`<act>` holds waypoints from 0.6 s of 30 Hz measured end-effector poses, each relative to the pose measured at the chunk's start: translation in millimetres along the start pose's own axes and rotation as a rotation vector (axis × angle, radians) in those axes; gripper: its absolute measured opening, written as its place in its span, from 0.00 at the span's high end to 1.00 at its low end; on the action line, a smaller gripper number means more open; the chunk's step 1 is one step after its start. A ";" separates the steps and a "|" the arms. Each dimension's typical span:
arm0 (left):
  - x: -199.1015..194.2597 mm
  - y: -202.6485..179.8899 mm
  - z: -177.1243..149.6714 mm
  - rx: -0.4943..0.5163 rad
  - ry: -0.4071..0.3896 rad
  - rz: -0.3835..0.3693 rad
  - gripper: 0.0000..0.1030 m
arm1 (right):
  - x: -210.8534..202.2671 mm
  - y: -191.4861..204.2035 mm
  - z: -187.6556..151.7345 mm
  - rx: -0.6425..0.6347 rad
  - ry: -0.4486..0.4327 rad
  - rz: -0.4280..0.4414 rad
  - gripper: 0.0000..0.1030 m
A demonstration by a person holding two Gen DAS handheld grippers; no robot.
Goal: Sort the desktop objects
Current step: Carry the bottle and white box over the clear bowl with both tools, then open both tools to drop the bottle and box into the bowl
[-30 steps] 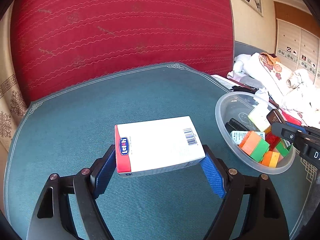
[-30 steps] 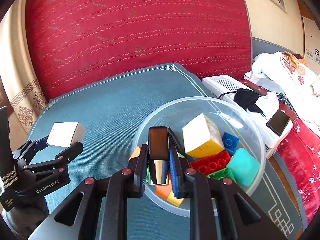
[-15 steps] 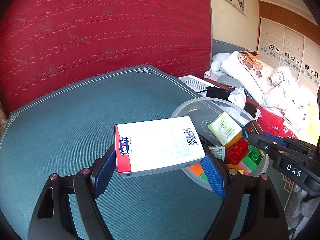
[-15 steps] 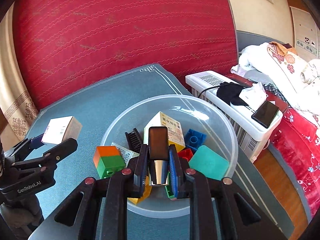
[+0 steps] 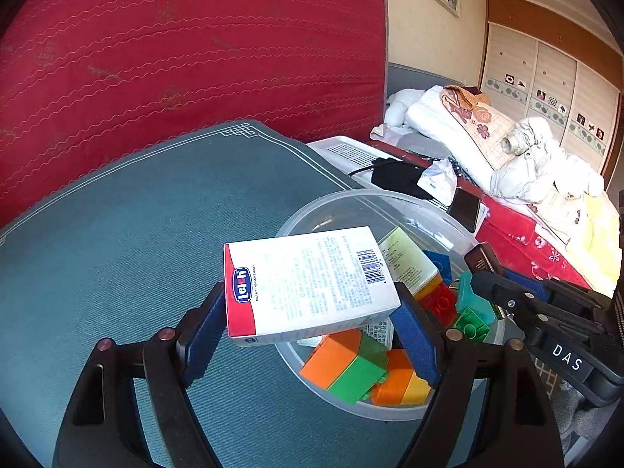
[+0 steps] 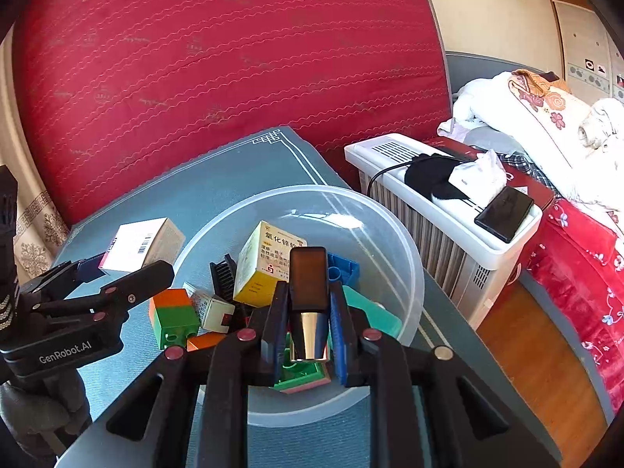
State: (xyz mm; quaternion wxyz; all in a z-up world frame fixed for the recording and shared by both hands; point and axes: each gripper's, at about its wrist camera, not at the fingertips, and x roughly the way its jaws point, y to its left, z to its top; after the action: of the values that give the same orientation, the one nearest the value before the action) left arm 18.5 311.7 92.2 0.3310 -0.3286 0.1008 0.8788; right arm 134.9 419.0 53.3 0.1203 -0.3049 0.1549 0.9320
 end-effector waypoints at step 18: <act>40.5 -4.5 5.5 -0.047 0.100 -0.124 0.18 | 14.8 -14.2 9.0 0.034 0.013 0.012 0.30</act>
State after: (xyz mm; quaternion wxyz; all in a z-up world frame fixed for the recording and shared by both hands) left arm -4.2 338.2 70.5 0.3717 -0.3853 0.0760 0.8412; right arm 123.1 437.2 48.2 0.1189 -0.3078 0.1733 0.9280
